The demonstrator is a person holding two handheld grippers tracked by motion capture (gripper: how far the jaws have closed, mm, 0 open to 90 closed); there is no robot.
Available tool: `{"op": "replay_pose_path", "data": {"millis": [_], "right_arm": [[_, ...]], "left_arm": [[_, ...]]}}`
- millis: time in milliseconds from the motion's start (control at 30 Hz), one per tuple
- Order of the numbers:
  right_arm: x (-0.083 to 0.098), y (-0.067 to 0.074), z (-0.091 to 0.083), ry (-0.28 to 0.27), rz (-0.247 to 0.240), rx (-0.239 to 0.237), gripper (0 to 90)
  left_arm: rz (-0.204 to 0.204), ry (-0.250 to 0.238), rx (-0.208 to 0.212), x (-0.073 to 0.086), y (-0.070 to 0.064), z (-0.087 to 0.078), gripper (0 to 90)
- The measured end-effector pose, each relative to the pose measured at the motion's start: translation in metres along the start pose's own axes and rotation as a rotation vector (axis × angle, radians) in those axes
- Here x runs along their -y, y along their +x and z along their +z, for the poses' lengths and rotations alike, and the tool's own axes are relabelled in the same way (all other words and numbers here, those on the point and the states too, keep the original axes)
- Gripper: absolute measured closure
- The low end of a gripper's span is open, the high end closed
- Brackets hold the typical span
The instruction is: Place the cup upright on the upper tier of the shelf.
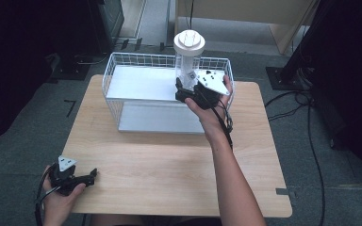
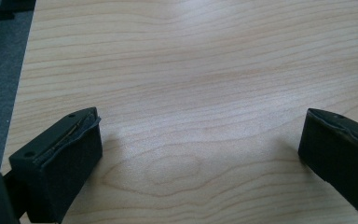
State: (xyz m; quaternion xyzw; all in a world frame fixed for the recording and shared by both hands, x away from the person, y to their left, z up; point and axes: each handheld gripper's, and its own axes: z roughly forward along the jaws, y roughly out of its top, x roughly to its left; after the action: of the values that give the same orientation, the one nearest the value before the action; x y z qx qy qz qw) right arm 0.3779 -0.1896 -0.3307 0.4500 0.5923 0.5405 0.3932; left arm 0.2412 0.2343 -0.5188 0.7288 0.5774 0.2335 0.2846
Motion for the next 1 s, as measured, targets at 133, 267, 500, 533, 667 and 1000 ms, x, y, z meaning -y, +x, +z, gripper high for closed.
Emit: {"op": "replay_pose_path", "data": {"millis": [133,267,500,533,667,1000], "right_arm": [[0.008,-0.002,-0.009,0.003,-0.010,-0.006,0.9],[0.016,-0.005,-0.018,0.009,-0.009,-0.009,0.9],[0.032,-0.011,-0.032,0.019,-0.007,-0.009,0.9],[0.034,-0.011,-0.033,0.020,-0.010,-0.010,0.9],[0.044,-0.014,-0.039,0.027,-0.003,-0.013,0.9],[0.064,-0.015,-0.063,0.031,0.002,-0.015,0.9]], "left_arm": [[-0.002,-0.001,0.000,0.000,0.000,0.000,0.0],[-0.003,-0.001,0.000,0.000,0.000,0.000,0.0],[-0.002,0.000,0.000,0.000,0.000,0.000,0.0],[-0.002,0.000,0.000,0.000,0.000,0.000,0.0],[-0.002,0.001,0.000,0.000,0.000,0.000,0.0],[-0.002,-0.001,0.000,0.000,0.000,0.000,0.0]]}}
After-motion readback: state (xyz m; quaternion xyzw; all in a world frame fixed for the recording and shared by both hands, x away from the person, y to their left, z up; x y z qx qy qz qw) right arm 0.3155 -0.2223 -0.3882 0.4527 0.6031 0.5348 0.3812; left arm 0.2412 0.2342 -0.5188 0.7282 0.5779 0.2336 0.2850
